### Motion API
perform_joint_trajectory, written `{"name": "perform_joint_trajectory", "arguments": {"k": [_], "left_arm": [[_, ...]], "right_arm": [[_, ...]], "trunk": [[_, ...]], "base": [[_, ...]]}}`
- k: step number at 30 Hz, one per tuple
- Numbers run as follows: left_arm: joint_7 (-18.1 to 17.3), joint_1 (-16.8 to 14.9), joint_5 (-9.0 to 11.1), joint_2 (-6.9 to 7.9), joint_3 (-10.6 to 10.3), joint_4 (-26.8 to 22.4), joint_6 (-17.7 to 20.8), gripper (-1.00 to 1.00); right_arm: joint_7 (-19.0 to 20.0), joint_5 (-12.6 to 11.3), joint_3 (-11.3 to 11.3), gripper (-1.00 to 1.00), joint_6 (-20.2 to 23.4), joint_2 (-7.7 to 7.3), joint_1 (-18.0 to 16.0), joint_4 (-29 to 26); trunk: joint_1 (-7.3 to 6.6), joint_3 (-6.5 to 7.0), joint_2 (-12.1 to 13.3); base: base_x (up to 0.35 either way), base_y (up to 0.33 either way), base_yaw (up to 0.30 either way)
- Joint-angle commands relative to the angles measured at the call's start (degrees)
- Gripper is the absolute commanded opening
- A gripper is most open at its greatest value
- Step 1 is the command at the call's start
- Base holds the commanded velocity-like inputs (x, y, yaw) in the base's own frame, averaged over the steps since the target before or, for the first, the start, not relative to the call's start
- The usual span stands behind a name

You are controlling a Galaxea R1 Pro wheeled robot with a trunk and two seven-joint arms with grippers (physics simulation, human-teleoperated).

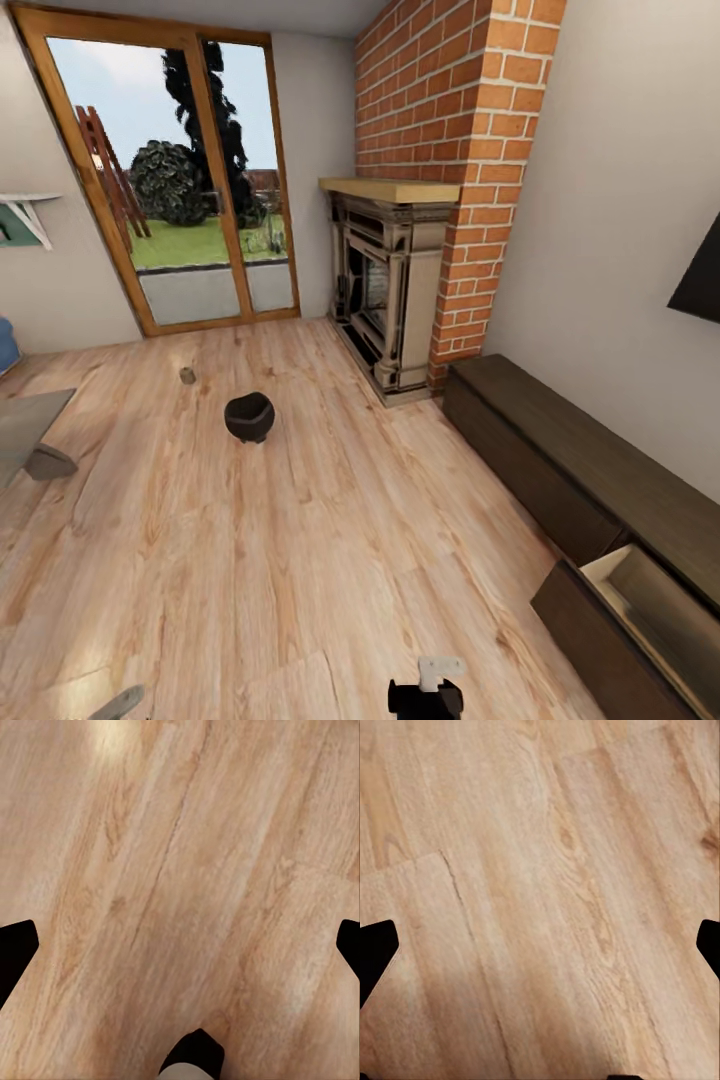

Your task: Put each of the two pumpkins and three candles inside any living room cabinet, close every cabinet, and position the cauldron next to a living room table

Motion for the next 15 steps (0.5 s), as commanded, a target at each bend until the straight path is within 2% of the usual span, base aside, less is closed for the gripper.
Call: {"name": "perform_joint_trajectory", "arguments": {"k": [1, 11, 15], "left_arm": [[0.13, -0.02, 0.38, -0.01, 0.04, -0.06, 0.02, 1.0], [0.11, -0.02, 0.26, -0.27, 0.03, -0.13, -0.07, 1.0], [0.11, -0.02, 0.25, -0.52, 0.03, -0.14, -0.07, 1.0]], "right_arm": [[-0.36, -0.61, 0.46, 1.0, -0.3, -0.04, -0.05, 0.03], [-0.42, -0.57, 0.46, 1.0, -0.31, -0.12, -0.05, 0.03], [-0.55, 1.13, 0.44, 1.0, -0.38, -0.14, -0.05, 0.03]], "trunk": [[0.03, -0.05, -0.03], [0.03, -0.05, -0.03], [0.03, -0.05, -0.03]], "base": [[0.213, 0.018, 0.286], [0.047, 0.003, 0.286], [0.118, 0.0, 0.288]]}}
